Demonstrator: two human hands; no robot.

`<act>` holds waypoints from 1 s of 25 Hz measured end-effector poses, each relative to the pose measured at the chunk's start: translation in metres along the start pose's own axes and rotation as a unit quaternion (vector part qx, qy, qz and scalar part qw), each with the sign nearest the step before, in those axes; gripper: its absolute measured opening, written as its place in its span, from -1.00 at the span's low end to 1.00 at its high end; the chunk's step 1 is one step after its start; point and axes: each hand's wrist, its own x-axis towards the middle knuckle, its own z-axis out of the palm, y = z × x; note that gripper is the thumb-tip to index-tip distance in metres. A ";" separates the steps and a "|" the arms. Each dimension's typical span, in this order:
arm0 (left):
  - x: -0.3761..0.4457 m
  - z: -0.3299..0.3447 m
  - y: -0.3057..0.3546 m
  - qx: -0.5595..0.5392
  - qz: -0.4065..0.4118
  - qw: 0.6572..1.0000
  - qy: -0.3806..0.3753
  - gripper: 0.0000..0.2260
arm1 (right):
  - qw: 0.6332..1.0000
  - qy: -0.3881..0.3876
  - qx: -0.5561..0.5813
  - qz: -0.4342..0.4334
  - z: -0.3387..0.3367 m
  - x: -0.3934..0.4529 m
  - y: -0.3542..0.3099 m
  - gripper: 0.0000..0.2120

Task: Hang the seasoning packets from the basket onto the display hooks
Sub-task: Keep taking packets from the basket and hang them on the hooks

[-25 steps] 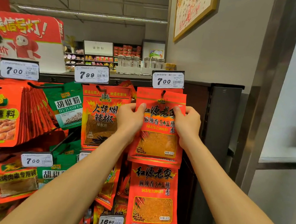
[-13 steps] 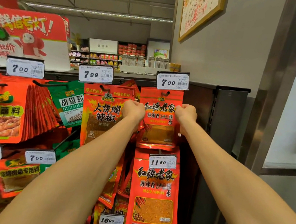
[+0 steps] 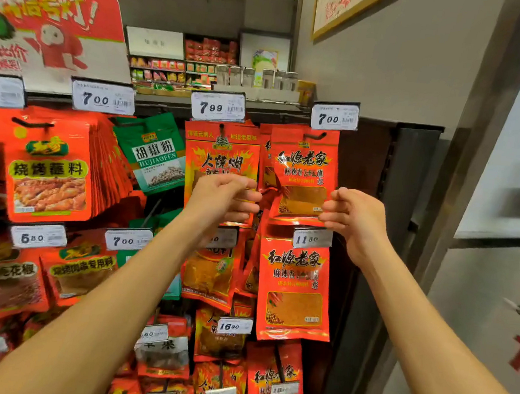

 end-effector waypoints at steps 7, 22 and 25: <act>-0.106 -0.088 -0.093 -0.031 -0.159 0.987 -0.002 -0.80 | 0.989 -0.024 -0.029 0.141 0.013 -0.126 0.089 -0.82; -0.338 -0.257 -0.421 -0.067 -0.562 0.797 0.210 -0.77 | 0.834 -0.083 -0.184 0.513 0.091 -0.347 0.427 -0.82; -0.384 -0.299 -0.522 -0.045 -0.625 0.738 0.250 -0.79 | 0.791 -0.064 -0.222 0.566 0.110 -0.407 0.525 -0.81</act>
